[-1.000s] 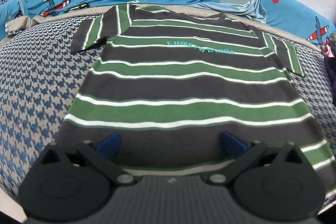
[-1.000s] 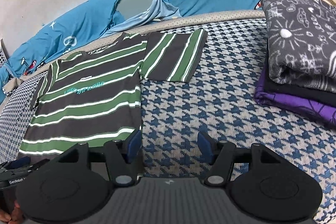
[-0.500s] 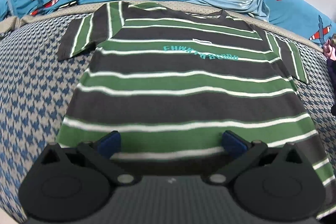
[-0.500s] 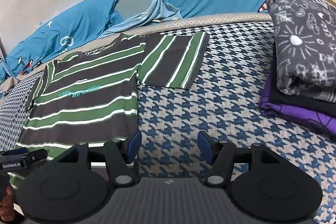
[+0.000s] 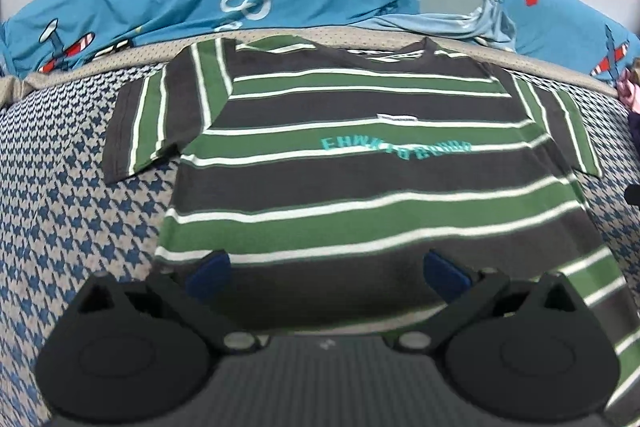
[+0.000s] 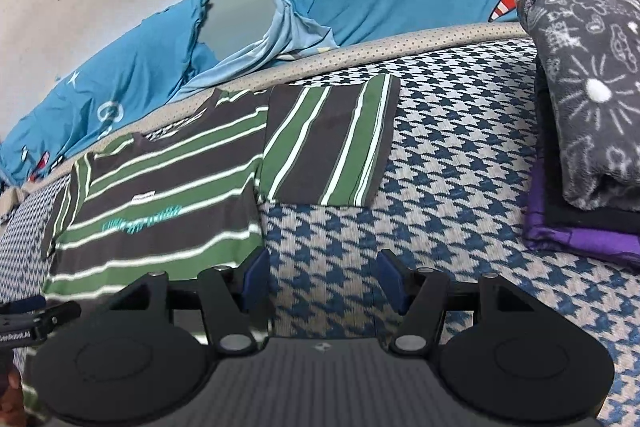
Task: Fold clothes
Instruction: 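Lower the open right gripper onto the edge of the striped sleeve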
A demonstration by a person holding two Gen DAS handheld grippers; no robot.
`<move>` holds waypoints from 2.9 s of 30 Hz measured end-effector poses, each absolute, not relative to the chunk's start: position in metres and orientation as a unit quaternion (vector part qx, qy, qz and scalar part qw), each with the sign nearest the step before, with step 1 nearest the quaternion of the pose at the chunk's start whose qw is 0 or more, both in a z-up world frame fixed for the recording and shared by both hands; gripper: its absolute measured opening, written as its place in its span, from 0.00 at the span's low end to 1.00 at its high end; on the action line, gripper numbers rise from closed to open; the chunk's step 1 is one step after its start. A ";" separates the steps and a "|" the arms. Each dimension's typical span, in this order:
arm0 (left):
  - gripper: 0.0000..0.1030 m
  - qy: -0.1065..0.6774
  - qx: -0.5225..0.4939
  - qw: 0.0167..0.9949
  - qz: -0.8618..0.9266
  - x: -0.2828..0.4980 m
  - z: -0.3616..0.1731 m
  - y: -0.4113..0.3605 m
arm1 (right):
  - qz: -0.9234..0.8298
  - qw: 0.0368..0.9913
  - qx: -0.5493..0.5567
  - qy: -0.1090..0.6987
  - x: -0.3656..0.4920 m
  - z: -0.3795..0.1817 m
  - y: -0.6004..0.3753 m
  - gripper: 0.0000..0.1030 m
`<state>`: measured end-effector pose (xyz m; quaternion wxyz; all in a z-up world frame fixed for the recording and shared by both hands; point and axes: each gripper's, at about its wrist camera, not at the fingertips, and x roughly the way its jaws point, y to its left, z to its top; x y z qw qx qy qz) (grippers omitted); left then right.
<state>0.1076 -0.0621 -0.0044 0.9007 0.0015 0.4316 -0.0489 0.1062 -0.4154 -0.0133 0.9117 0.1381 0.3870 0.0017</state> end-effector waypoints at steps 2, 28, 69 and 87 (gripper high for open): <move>1.00 0.431 -0.002 0.901 -0.045 0.112 -0.005 -0.057 | -0.008 0.911 0.144 0.387 0.112 -0.015 -0.413 0.57; 1.00 0.449 -0.051 0.892 -0.019 0.167 -0.014 -0.017 | -0.125 0.919 0.143 0.346 0.199 -0.034 -0.410 0.57; 1.00 0.472 -0.058 0.880 0.003 0.177 -0.025 -0.014 | -0.109 0.943 0.108 0.294 0.204 -0.022 -0.385 0.06; 1.00 0.471 -0.058 0.880 -0.003 0.175 -0.024 -0.016 | -0.126 0.919 0.173 0.331 0.199 -0.031 -0.401 0.23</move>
